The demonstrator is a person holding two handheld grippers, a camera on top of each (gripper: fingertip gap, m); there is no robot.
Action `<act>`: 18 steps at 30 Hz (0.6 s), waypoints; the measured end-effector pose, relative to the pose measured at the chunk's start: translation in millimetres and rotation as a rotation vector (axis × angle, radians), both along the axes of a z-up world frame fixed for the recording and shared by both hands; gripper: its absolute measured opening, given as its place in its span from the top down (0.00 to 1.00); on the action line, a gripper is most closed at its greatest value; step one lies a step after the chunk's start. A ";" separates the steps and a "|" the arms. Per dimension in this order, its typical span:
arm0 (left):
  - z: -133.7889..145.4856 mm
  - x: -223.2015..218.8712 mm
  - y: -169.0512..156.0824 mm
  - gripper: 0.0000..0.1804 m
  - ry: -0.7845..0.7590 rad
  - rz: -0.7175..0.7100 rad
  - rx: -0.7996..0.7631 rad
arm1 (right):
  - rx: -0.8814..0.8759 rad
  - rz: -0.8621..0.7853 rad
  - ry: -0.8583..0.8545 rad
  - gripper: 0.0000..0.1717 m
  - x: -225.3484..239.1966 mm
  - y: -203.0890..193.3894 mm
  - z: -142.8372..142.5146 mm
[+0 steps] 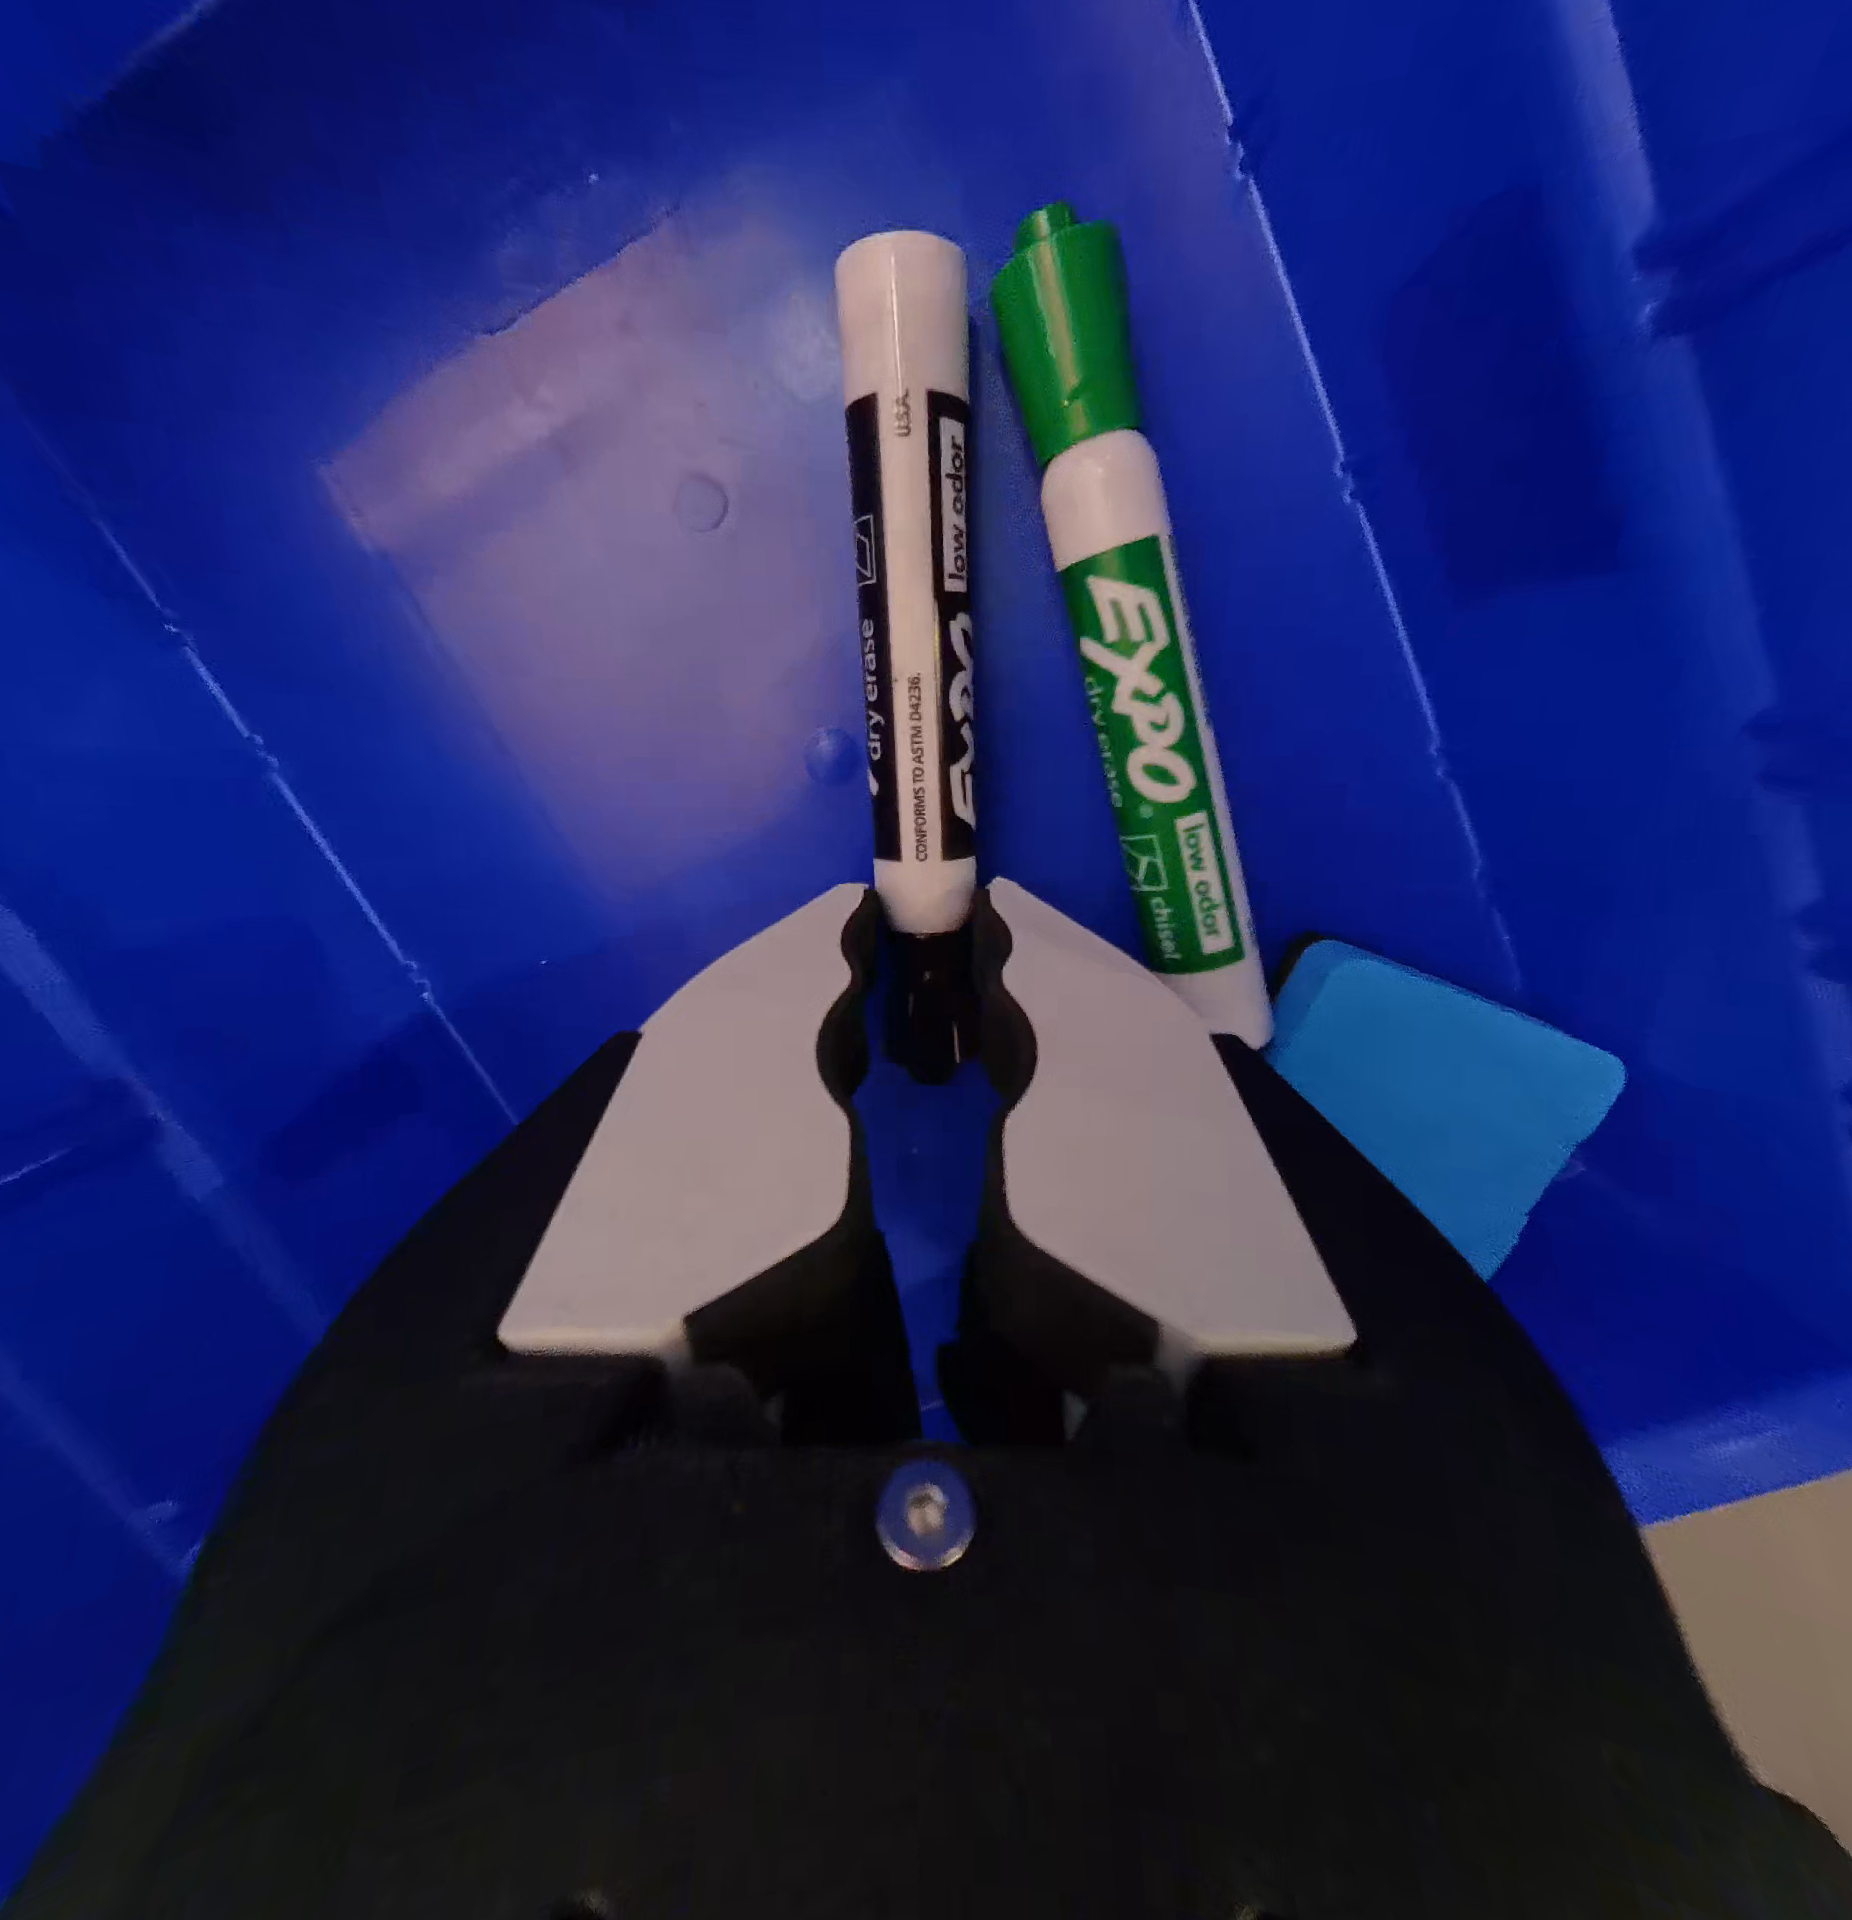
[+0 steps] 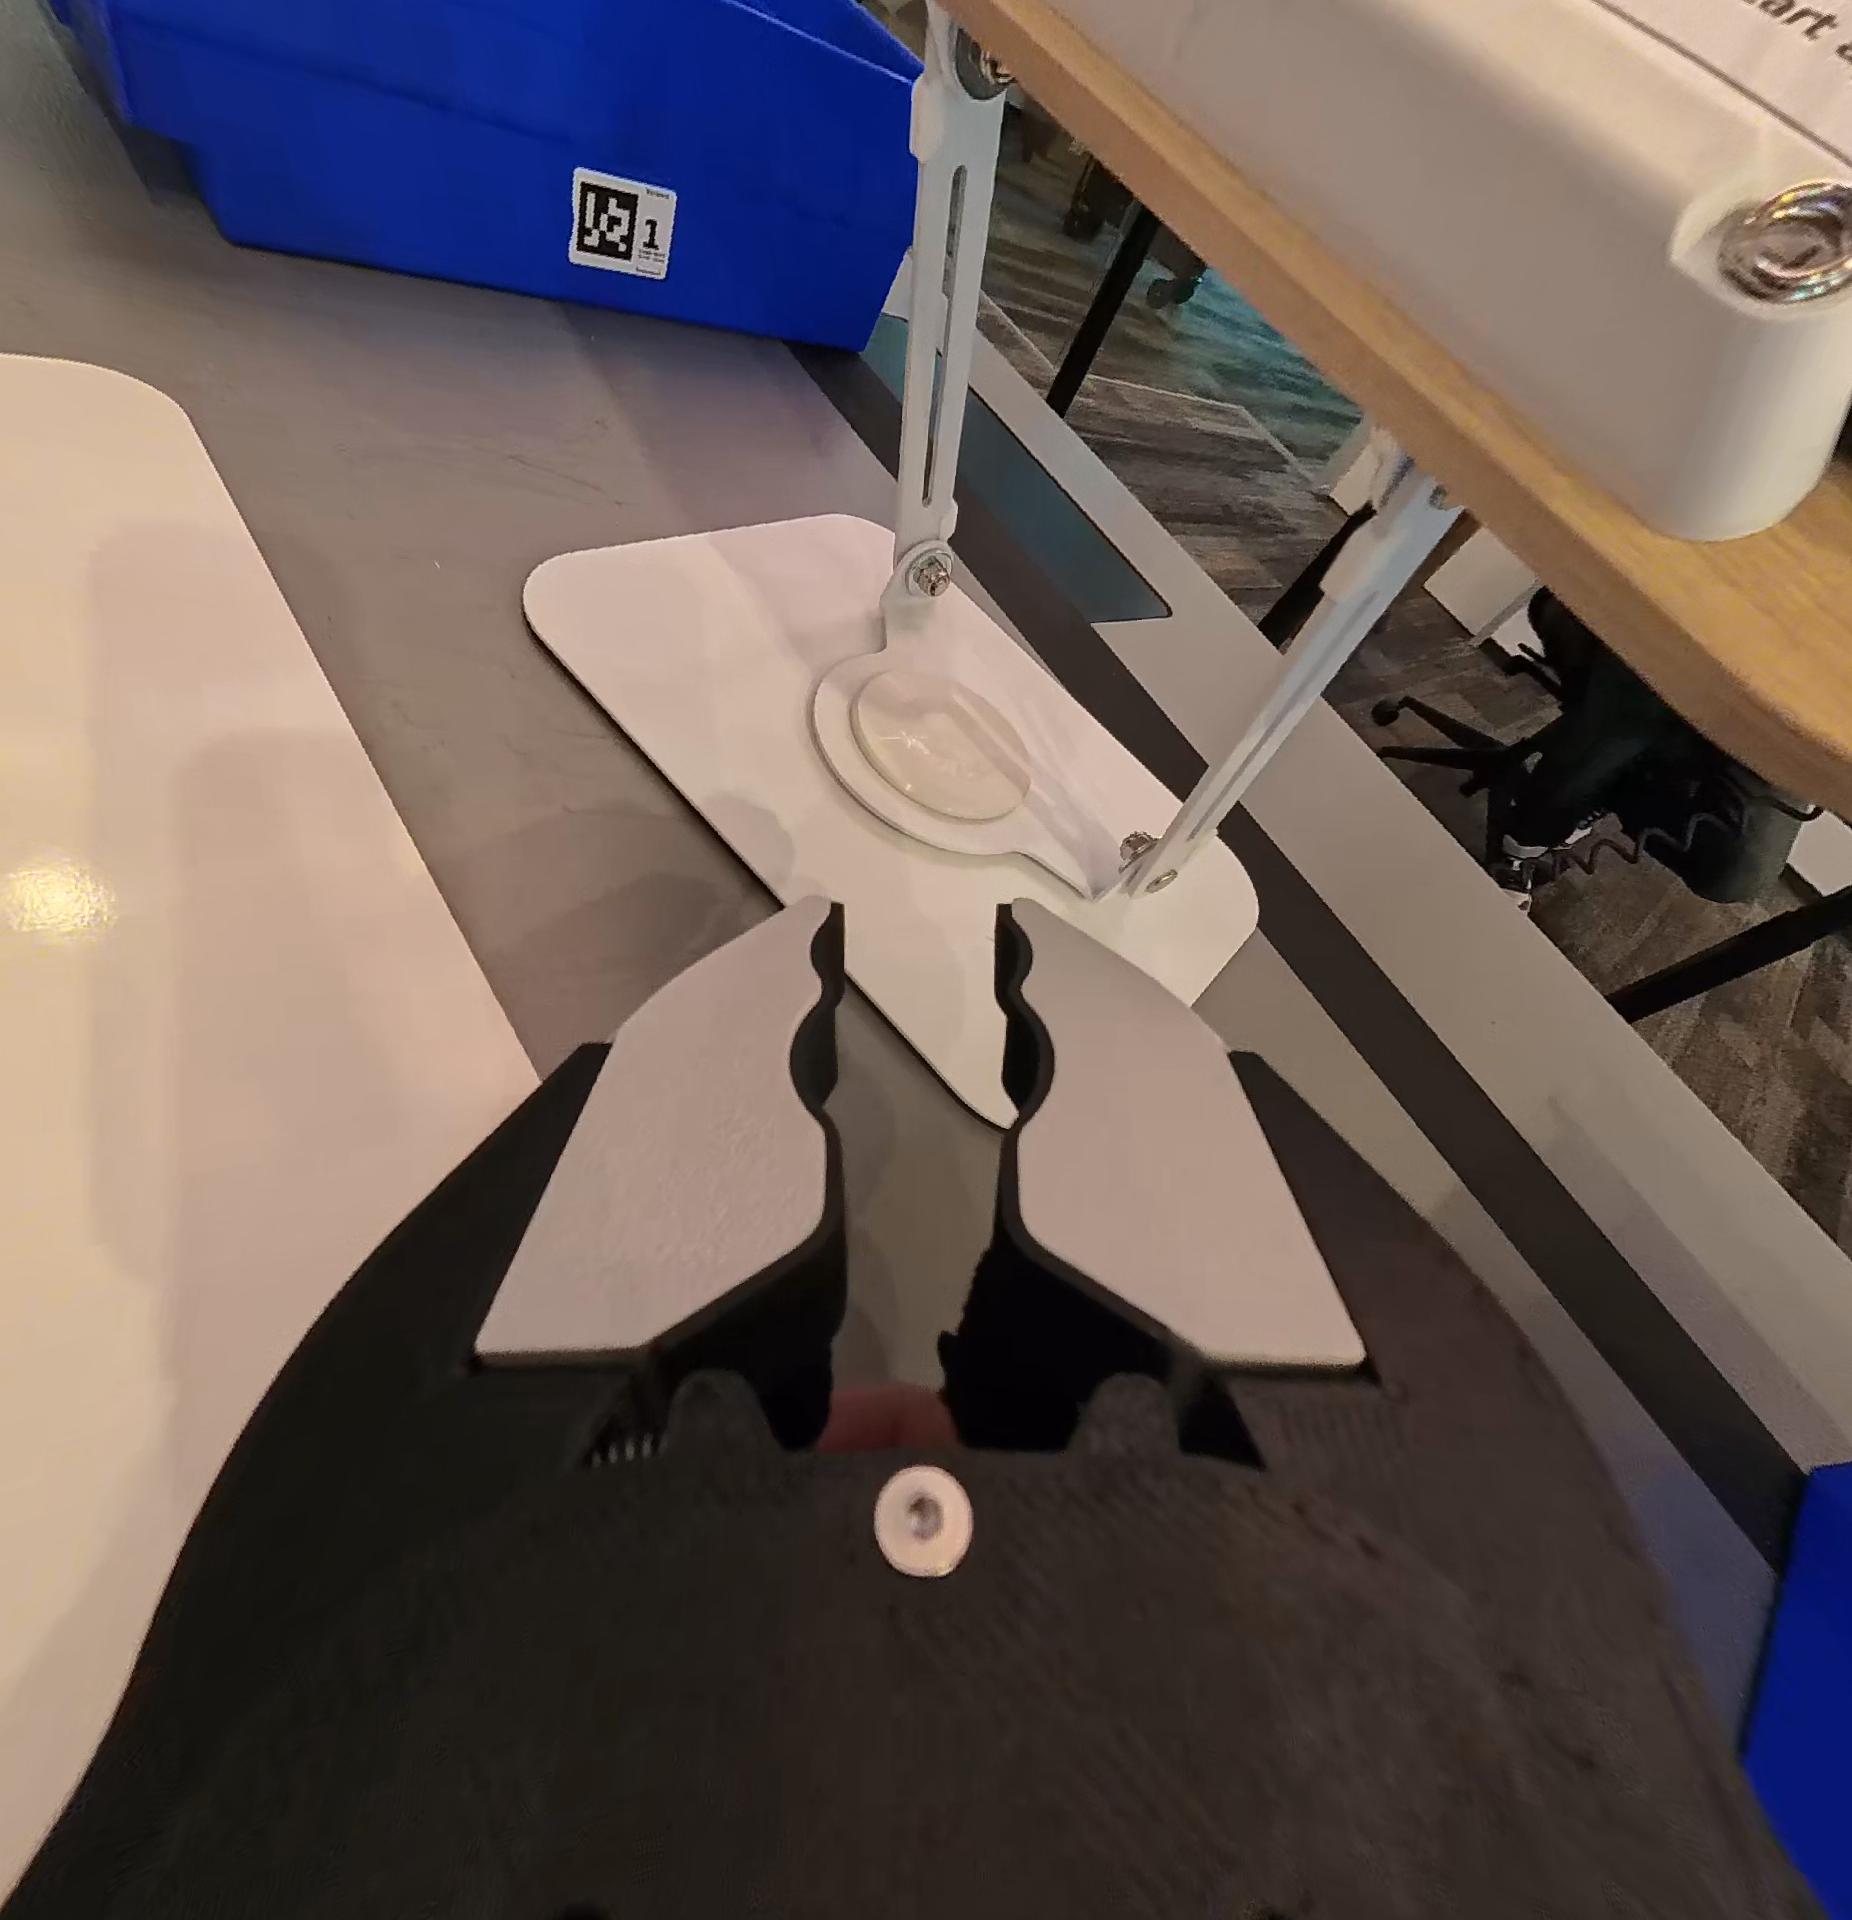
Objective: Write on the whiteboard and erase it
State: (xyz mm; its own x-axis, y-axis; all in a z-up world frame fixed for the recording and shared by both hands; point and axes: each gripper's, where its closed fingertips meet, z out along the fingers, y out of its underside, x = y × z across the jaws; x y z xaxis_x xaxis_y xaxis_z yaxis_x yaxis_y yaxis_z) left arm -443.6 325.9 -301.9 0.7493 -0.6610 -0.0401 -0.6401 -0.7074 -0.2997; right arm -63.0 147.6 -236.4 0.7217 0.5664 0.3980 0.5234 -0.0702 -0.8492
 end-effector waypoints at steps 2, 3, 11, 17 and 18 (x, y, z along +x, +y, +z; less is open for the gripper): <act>1.4 -3.5 2.9 0.90 0.021 -0.003 0.036 | 0.000 0.001 0.007 0.84 0.5 -0.1 1.2; 3.7 -4.0 4.2 0.90 0.015 -0.005 0.055 | 0.002 0.001 0.011 0.84 0.7 -0.3 2.2; 78.5 -13.2 7.8 0.91 -0.114 -0.039 0.307 | 0.010 0.023 0.091 0.80 -0.6 -3.1 18.5; 169.4 26.3 -44.6 0.91 -0.208 -0.339 0.518 | 0.038 0.128 0.194 0.74 -17.0 -17.6 49.3; 178.5 37.3 -57.2 0.91 -0.212 -0.396 0.535 | 0.047 0.155 0.209 0.73 -21.4 -21.5 56.1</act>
State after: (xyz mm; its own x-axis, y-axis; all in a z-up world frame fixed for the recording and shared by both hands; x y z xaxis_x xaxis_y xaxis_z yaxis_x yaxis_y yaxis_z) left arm -406.3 268.7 -123.4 0.4834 -0.8164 -0.3158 -0.7083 -0.1528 -0.6892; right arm -84.5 126.0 -180.3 0.6969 0.6611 0.2781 0.3382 0.0391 -0.9403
